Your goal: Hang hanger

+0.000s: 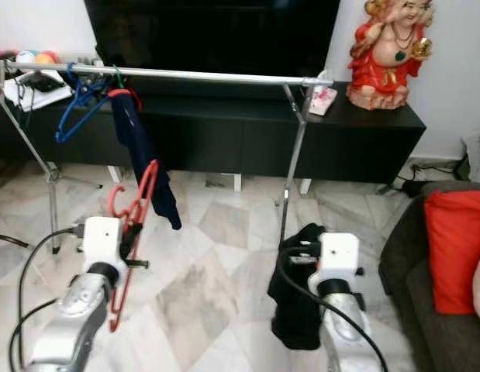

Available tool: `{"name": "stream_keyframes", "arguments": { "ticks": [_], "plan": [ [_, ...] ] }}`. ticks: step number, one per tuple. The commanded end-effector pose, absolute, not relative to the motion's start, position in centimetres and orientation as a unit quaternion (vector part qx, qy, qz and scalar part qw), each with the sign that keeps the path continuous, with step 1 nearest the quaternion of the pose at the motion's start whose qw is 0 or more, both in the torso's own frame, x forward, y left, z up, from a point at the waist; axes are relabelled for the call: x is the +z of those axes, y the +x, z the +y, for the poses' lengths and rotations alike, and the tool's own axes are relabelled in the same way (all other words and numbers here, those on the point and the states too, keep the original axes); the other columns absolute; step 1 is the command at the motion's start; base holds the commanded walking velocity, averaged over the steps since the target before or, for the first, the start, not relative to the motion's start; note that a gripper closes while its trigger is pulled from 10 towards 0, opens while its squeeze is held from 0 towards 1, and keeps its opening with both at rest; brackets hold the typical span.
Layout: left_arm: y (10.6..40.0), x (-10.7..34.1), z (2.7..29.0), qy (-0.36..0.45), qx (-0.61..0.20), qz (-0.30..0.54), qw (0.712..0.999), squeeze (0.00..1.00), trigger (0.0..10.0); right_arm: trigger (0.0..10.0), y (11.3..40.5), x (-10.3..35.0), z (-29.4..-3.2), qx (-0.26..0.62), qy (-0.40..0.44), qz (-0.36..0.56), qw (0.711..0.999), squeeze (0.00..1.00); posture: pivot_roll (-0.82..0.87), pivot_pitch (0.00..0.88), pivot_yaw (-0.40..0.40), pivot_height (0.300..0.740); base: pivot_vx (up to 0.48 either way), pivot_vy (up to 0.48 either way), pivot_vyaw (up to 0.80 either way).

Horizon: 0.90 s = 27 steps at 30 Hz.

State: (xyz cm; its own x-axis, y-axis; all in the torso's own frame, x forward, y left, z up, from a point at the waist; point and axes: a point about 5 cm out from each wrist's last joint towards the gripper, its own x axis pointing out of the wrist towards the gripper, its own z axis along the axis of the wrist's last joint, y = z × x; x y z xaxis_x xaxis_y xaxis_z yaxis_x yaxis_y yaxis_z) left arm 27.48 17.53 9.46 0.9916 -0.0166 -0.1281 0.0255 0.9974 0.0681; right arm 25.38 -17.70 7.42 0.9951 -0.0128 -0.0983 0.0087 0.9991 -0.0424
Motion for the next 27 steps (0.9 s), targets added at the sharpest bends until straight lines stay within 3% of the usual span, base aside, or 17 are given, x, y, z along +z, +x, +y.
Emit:
{"name": "stream_keyframes", "arguments": {
  "ticks": [1,27],
  "plan": [
    [27.66,9.74,17.27,0.028,-0.013,0.061,0.998,0.0,10.0,10.0,25.65,8.17,-17.92,-0.007,-0.03,0.033,0.999,0.0,-0.09,0.0,0.013,0.74,0.0,0.292,0.0],
    [27.73,9.8,16.89,0.021,-0.03,0.066,0.997,0.0,10.0,10.0,26.18,8.33,-17.92,-0.021,-0.039,0.037,0.998,0.0,-0.1,0.0,0.023,0.74,0.0,0.321,0.0]
  ]
}}
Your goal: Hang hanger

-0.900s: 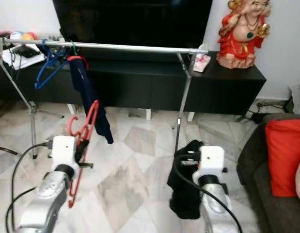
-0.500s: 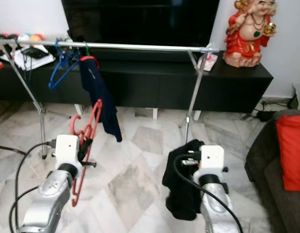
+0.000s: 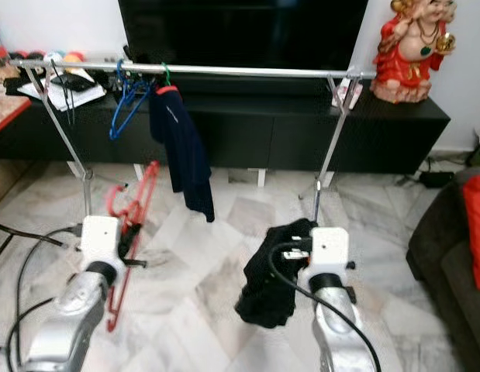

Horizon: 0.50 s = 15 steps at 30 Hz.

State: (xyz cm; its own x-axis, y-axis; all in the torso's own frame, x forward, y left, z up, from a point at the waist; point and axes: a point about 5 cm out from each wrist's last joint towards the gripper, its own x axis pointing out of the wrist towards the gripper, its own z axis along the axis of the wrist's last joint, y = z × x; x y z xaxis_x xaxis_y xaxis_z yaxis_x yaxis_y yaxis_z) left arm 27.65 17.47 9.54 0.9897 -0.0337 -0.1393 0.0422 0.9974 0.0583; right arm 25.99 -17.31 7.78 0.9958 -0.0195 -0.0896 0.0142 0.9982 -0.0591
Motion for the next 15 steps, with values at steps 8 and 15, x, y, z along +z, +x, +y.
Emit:
{"name": "stream_keyframes", "arguments": {
  "ticks": [8,15],
  "plan": [
    [27.79,9.84,16.62,0.021,-0.042,0.069,0.996,0.0,10.0,10.0,26.24,8.36,-17.81,-0.025,-0.039,0.039,0.998,0.0,-0.1,0.0,0.032,0.74,0.0,0.344,0.0],
    [27.74,9.81,16.55,0.023,-0.053,0.074,0.996,0.0,10.0,10.0,26.57,8.38,-17.95,-0.051,-0.037,0.051,0.997,0.0,-0.09,0.0,0.034,0.74,0.0,0.35,0.0]
  ]
}}
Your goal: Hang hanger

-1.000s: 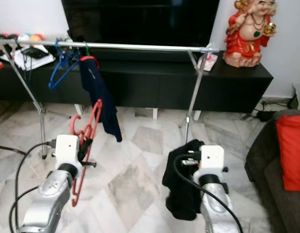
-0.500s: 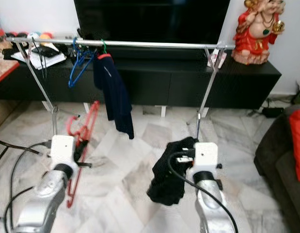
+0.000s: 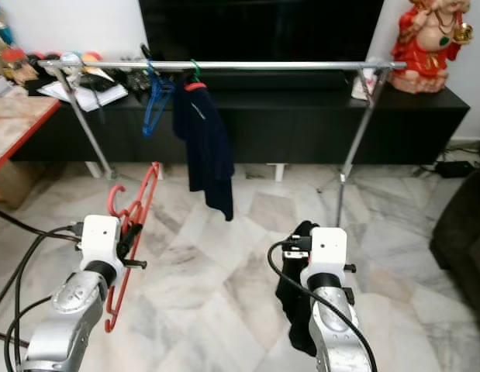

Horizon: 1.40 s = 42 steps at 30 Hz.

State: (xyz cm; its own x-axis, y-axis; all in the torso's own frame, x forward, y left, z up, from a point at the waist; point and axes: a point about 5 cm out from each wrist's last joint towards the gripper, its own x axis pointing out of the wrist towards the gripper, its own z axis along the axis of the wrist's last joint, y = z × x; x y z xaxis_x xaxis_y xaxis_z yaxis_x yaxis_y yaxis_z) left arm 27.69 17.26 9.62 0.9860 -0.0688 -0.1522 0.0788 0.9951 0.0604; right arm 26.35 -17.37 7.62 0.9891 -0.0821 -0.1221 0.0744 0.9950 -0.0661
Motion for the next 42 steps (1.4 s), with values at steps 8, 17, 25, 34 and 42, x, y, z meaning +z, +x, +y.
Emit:
{"name": "stream_keyframes", "arguments": {
  "ticks": [8,17,25,34,42],
  "plan": [
    [27.4,9.2,15.5,0.03,-0.115,0.103,0.988,0.0,10.0,10.0,27.3,8.0,-18.3,-0.096,-0.054,0.097,0.989,0.0,-0.09,0.0,0.037,0.74,0.0,0.073,0.0],
    [26.2,7.8,15.0,0.115,-0.285,0.219,0.926,0.0,10.0,10.0,29.6,7.7,-18.2,-0.166,-0.031,0.14,0.976,0.0,-0.08,0.0,0.048,0.74,0.0,0.0,0.0],
    [24.9,8.7,14.7,0.141,-0.403,0.25,0.869,0.0,10.0,10.0,31.9,7.5,-17.3,-0.194,0.007,0.161,0.968,0.0,-0.07,0.0,0.06,0.74,0.0,0.0,0.0],
    [23.6,9.6,12.5,0.149,-0.524,0.254,0.799,0.0,10.0,10.0,33.5,6.3,-15.4,-0.176,0.05,0.2,0.963,0.0,-0.06,0.0,0.067,0.74,0.0,0.0,0.0],
    [24.2,9.8,11.3,0.146,-0.536,0.241,0.796,0.0,10.0,10.0,34.4,6.9,-13.5,-0.151,0.053,0.191,0.968,0.0,-0.06,0.0,0.058,0.74,0.0,0.0,0.0]
  ]
}}
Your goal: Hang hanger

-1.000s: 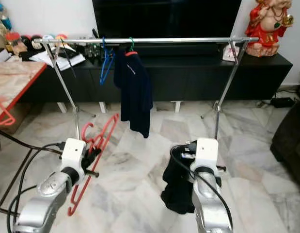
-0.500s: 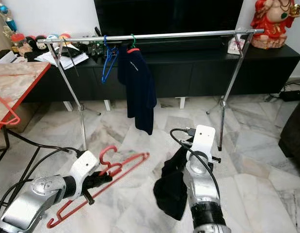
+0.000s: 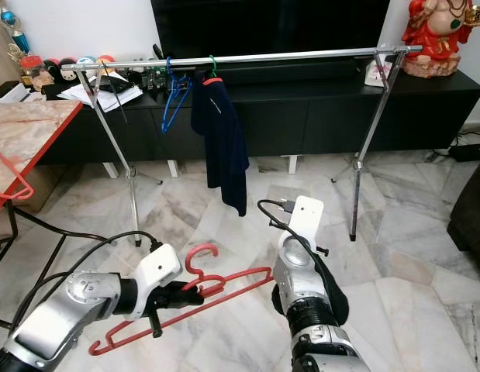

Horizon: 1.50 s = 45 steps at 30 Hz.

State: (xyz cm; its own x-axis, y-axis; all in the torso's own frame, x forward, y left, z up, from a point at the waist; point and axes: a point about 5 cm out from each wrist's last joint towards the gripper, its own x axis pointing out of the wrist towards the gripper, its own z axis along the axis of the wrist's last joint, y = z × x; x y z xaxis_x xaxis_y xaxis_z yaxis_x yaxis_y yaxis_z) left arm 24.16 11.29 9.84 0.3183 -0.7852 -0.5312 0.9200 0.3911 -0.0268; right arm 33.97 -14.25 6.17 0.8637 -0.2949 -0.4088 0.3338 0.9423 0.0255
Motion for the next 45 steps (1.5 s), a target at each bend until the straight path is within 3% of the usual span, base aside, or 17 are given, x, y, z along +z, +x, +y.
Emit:
{"name": "stream_keyframes", "arguments": {
  "ticks": [1,8,15,25,40,45],
  "plan": [
    [24.2,9.8,11.2,0.144,-0.537,0.242,0.795,0.0,10.0,10.0,34.5,6.8,-13.4,-0.149,0.053,0.191,0.969,0.0,-0.06,0.0,0.057,0.74,0.0,0.0,0.0],
    [24.3,9.4,9.5,0.135,-0.541,0.233,0.797,0.0,10.0,10.0,34.6,6.5,-13.4,-0.15,0.056,0.191,0.968,0.0,-0.06,0.0,0.049,0.74,0.0,0.0,0.0],
    [25.5,8.8,8.7,0.145,-0.491,0.224,0.829,0.0,10.0,10.0,35.0,7.0,-13.6,-0.154,0.065,0.181,0.969,0.0,-0.08,0.0,0.042,0.74,0.0,0.0,0.0],
    [25.6,8.4,8.6,0.155,-0.482,0.229,0.831,0.0,10.0,10.0,35.0,6.9,-13.3,-0.149,0.074,0.183,0.969,0.0,-0.07,0.0,0.034,0.74,0.0,0.0,0.0],
    [27.2,8.7,6.1,0.154,-0.464,0.207,0.848,0.0,10.0,10.0,35.0,7.1,-12.9,-0.145,0.094,0.183,0.968,0.0,-0.09,0.0,0.027,0.74,0.0,0.0,0.0],
    [27.9,8.2,5.8,0.155,-0.425,0.215,0.866,0.0,10.0,10.0,35.2,7.4,-13.1,-0.15,0.098,0.179,0.967,0.0,-0.09,0.0,0.021,0.74,0.0,0.0,0.0]
  ]
}}
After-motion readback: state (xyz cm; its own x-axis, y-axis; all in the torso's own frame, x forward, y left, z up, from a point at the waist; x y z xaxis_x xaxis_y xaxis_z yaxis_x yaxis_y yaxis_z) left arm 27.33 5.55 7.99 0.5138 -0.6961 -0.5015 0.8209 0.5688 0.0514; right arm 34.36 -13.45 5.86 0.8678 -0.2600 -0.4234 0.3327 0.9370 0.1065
